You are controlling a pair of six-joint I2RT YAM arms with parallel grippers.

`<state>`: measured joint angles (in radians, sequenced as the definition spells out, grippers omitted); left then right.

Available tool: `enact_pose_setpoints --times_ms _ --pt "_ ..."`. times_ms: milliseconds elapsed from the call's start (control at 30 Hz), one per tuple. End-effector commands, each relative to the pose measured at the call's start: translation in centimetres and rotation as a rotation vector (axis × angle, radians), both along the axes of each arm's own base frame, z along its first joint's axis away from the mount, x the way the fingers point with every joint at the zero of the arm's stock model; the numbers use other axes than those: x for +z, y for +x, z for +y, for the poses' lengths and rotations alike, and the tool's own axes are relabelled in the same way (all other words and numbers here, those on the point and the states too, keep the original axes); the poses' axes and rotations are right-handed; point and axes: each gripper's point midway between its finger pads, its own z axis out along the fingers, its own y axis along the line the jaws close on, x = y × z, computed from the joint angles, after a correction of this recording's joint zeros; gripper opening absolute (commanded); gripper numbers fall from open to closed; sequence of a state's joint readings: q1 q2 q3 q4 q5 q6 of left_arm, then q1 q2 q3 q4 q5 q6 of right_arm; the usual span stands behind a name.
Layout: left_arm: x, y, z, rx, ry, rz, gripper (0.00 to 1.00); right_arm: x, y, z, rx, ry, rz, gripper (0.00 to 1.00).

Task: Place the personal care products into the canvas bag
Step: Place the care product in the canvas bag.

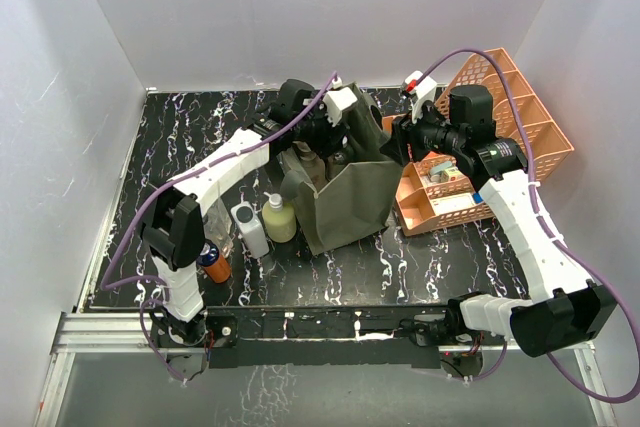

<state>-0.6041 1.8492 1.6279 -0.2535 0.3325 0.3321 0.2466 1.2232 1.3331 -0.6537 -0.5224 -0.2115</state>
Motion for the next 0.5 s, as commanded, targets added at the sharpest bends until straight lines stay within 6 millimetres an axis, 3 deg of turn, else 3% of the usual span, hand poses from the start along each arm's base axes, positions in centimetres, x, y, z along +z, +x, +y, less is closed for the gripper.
enact_pose_setpoints --times_ms 0,200,467 --pt "3.9 -0.8 0.2 -0.010 -0.062 -0.042 0.53 1.5 0.2 -0.1 0.006 0.000 -0.048 0.51" --pt "5.7 -1.6 0.0 -0.036 -0.097 -0.039 0.54 1.6 0.1 -0.2 0.000 0.001 -0.053 0.52" --pt "12.0 -5.2 -0.5 -0.161 -0.199 -0.039 0.66 1.9 0.0 -0.5 -0.005 -0.011 -0.070 0.61"
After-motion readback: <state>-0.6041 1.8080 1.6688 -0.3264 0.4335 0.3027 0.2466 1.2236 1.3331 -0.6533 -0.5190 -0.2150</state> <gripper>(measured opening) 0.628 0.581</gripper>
